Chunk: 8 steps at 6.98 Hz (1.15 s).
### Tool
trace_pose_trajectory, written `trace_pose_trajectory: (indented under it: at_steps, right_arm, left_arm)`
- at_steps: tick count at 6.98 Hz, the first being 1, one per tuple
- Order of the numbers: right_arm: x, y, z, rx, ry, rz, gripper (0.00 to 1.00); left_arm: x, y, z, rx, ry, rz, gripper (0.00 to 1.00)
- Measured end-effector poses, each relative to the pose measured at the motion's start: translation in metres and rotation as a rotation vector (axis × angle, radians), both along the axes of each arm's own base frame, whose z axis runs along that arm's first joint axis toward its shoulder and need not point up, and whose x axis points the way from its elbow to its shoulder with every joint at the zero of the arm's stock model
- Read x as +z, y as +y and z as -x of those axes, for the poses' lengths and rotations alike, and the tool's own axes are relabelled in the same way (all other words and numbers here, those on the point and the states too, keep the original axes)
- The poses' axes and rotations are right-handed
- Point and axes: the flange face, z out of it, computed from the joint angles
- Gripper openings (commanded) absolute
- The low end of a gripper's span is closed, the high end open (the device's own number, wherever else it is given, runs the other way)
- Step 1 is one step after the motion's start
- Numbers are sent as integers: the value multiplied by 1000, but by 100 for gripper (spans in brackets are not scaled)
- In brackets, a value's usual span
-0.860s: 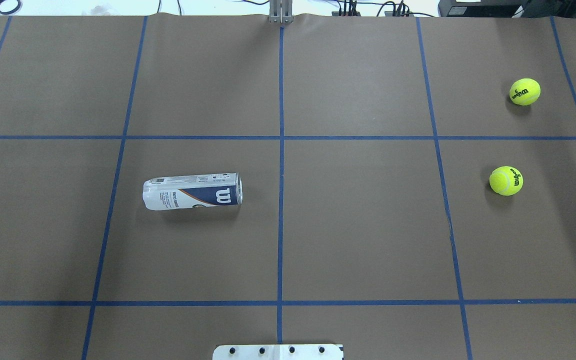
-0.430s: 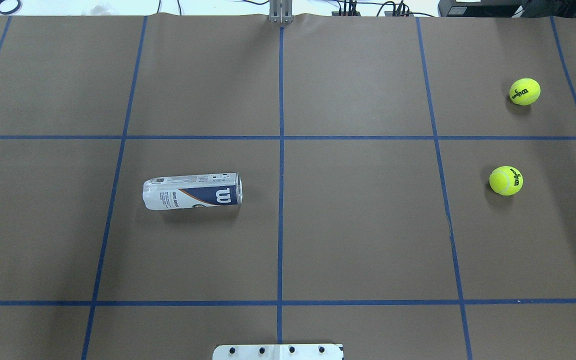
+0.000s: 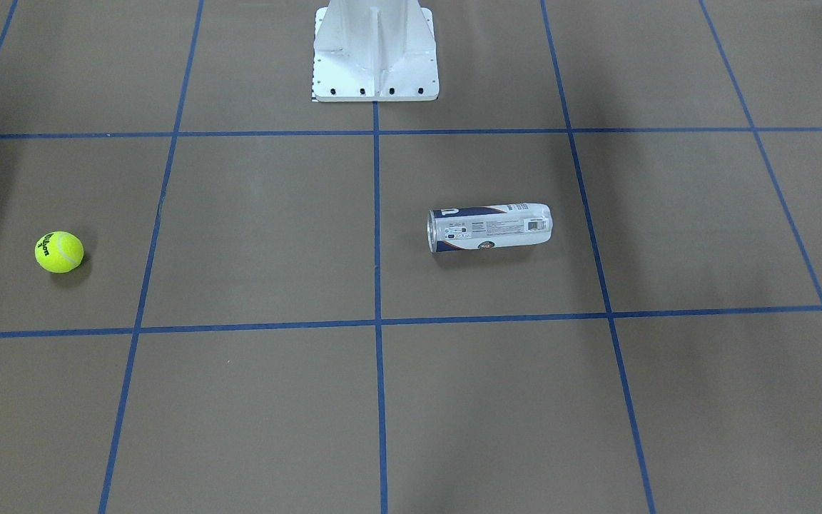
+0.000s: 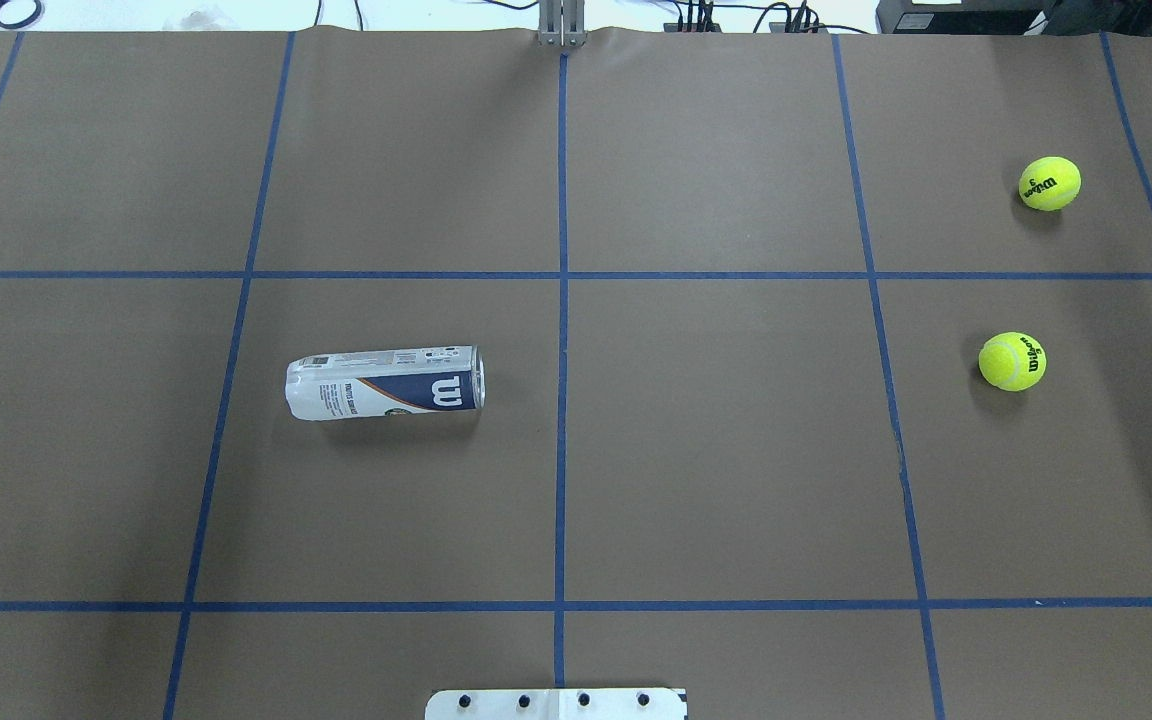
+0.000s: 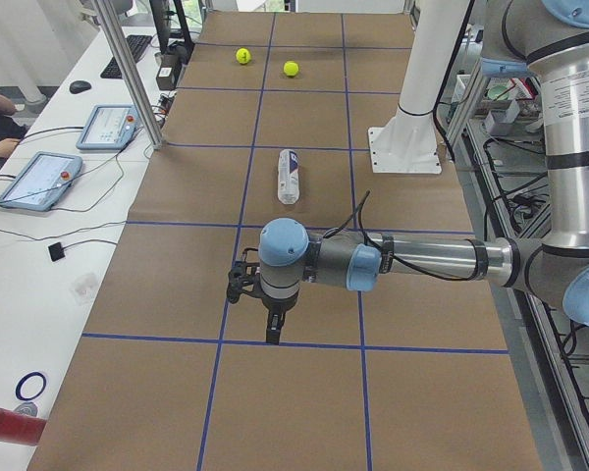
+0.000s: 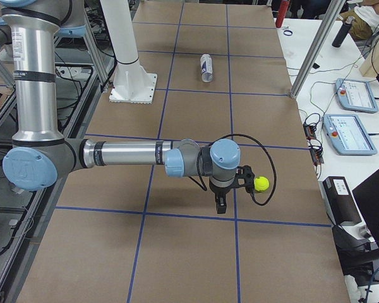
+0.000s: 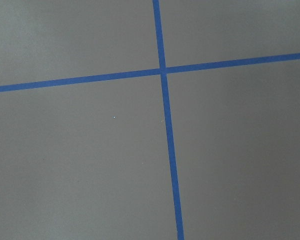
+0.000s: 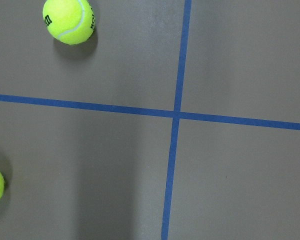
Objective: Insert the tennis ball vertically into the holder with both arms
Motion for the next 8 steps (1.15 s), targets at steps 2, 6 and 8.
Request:
trace_pose_trajectory:
  at_steps: [2,6,8]
  right_arm:
    - [0,4,0,0,-4,-1,100]
    - [-13,17,1,-1,-21,-23,100]
    - [-12,19,1,-2,-25,-21,100]
  left_arm:
    - [-10,-1,0,-3,3,-19,99]
    - [-120,-41,-33,83,93,-366,99]
    - [-196,-82,-111,237,145,-523,98]
